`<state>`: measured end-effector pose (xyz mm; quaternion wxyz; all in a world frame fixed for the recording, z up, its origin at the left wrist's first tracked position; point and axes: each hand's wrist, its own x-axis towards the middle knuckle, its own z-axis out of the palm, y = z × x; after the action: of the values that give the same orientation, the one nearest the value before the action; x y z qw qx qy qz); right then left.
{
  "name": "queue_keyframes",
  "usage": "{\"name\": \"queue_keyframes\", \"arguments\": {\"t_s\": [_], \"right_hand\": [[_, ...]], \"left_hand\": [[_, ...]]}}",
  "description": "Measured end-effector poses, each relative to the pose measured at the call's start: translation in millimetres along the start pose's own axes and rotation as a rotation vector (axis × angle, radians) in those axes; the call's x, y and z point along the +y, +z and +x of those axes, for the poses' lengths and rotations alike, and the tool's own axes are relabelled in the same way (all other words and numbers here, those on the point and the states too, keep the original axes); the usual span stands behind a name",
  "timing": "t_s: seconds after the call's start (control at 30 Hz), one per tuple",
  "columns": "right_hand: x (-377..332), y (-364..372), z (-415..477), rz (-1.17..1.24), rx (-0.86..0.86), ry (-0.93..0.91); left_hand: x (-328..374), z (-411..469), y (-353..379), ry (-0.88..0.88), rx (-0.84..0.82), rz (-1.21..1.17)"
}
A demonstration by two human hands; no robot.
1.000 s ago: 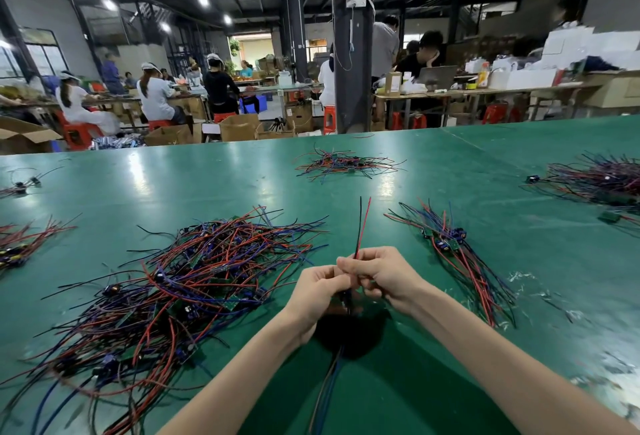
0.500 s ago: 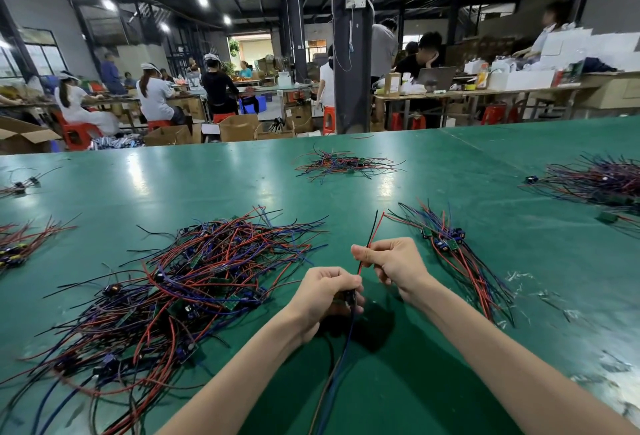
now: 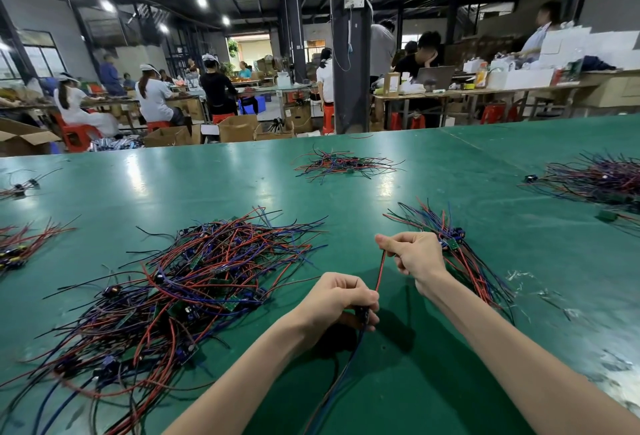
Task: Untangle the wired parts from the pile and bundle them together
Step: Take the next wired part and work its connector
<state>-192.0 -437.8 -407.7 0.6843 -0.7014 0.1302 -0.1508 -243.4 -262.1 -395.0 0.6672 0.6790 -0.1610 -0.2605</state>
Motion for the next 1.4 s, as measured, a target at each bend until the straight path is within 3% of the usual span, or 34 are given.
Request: {"name": "queue_keyframes", "arguments": {"t_s": [0.23, 0.4, 0.47, 0.77, 1.03, 1.17, 1.27, 1.4], "right_hand": [[-9.3, 3.3, -9.9, 0.135, -0.155, 0.126], [-10.3, 13.6, -30.5, 0.048, -0.523, 0.183], [-9.5, 16.9, -34.1, 0.049, -0.567, 0.175], [-0.1, 19.9, -23.7, 0.102, -0.289, 0.001], [8.6, -2.6, 0.3, 0.101, -0.066, 0.017], [9.9, -6.4, 2.9, 0.142, -0.051, 0.020], [6.2, -4.2, 0.8, 0.197, -0.058, 0.047], [-3.2, -4.0, -8.9, 0.227, -0.166, 0.132]], "left_hand": [[1.9, 0.8, 2.5, 0.074, 0.142, -0.006], [0.7, 6.7, -4.6, 0.139, 0.364, 0.019], [-1.1, 6.8, -7.9, 0.119, 0.384, 0.017], [-1.9, 4.8, -4.2, 0.051, 0.281, -0.005], [-1.9, -0.8, 7.9, 0.022, 0.104, -0.035], [-1.4, -0.9, 8.7, 0.020, 0.054, -0.026], [0.5, -1.6, 5.7, 0.038, 0.077, -0.031], [6.8, 2.3, -1.7, 0.124, 0.283, -0.052]]}}
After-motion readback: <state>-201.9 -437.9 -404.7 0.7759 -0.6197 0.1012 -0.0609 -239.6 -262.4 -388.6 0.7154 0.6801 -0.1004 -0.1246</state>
